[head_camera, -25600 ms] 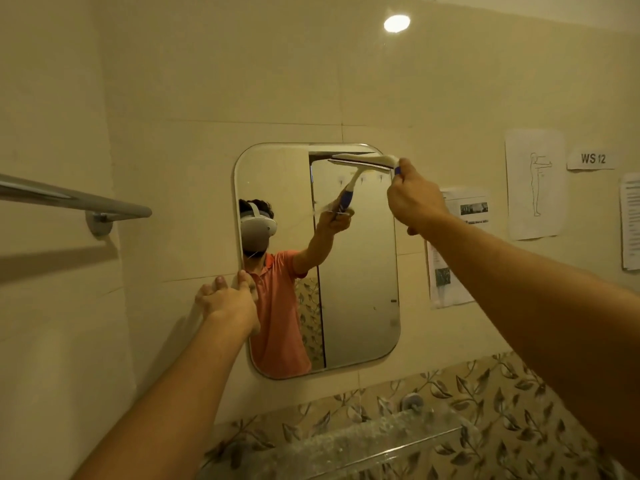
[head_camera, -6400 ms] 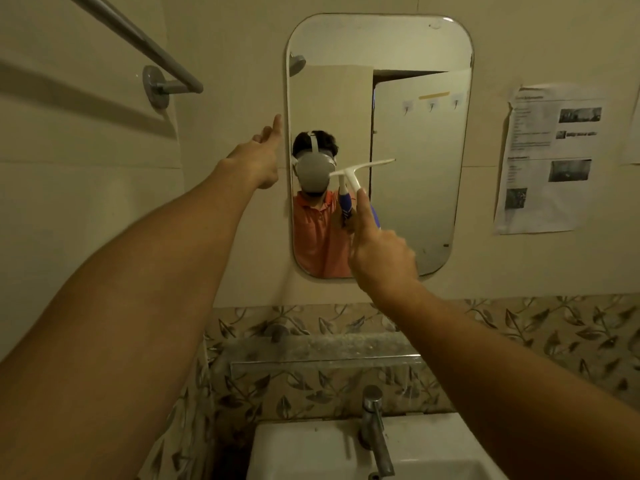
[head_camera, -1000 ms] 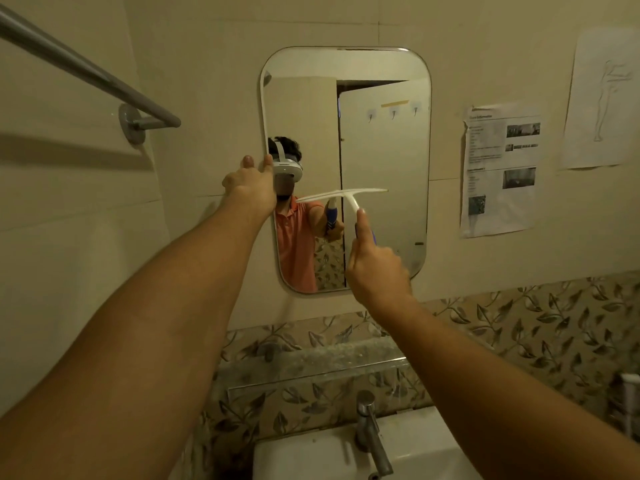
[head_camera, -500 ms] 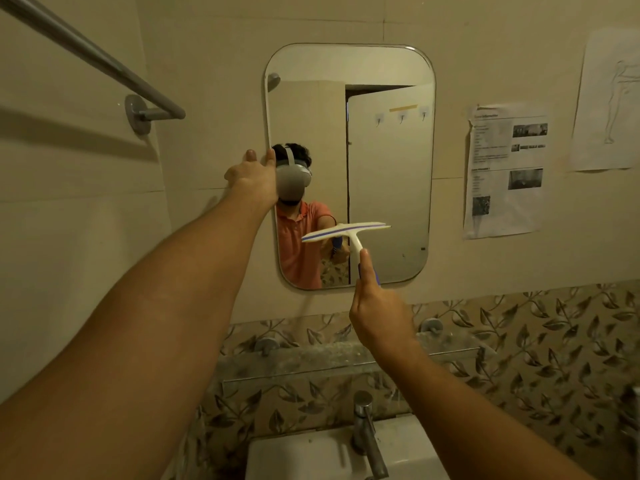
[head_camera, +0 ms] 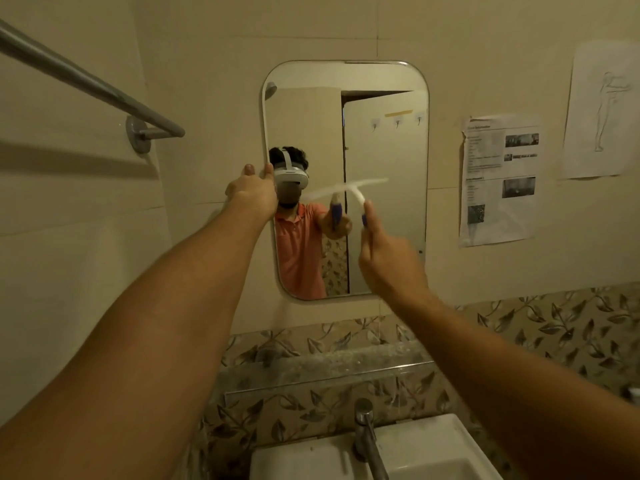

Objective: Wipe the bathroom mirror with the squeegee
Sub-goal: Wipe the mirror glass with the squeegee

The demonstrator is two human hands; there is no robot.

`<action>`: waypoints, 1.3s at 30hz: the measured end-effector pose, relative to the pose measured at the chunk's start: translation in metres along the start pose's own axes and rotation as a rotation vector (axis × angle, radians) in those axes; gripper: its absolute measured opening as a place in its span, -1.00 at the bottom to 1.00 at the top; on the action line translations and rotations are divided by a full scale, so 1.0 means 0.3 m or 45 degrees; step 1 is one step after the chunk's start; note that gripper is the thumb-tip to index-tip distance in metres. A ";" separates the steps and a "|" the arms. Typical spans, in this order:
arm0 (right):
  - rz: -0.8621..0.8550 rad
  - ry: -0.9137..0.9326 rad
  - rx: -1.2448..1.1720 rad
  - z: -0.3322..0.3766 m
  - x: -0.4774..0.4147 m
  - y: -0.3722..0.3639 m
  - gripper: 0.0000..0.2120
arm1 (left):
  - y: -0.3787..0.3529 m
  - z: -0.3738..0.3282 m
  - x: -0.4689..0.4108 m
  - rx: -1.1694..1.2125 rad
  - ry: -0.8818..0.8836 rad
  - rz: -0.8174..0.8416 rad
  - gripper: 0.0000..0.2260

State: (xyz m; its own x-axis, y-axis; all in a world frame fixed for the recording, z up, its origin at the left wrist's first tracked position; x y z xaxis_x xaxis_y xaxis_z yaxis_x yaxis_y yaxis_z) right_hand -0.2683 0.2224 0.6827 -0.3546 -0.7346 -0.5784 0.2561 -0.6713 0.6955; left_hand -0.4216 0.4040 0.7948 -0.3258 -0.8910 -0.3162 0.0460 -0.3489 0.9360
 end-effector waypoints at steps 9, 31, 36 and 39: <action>-0.033 0.075 0.188 0.201 -0.230 0.168 -0.45 | 0.021 0.011 0.032 -0.050 -0.022 0.023 -0.20; 0.126 -0.069 0.252 -0.116 0.143 -0.205 -0.28 | -0.002 -0.002 0.023 -0.075 0.010 -0.041 -0.25; 0.142 -0.116 0.224 -0.180 0.207 -0.260 -0.33 | -0.003 -0.010 0.026 -0.102 0.024 -0.041 -0.26; 0.180 -0.136 0.216 -0.207 0.236 -0.289 -0.36 | -0.006 -0.013 0.024 -0.117 0.028 -0.045 -0.26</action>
State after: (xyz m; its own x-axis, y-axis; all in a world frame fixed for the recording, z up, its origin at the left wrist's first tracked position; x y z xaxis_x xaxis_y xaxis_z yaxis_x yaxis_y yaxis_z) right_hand -0.2597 0.2224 0.5551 -0.4213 -0.7993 -0.4284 0.1582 -0.5299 0.8332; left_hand -0.4205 0.3970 0.7901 -0.3080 -0.8836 -0.3528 0.1217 -0.4043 0.9065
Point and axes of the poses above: each hand's wrist, its own x-axis away from the middle knuckle, its own y-axis out of the back of the hand, z = x × y, the point moved 4 cm from there along -x, towards the middle knuckle, and after that the axes turned 8 degrees about z, right-handed, at the moved point
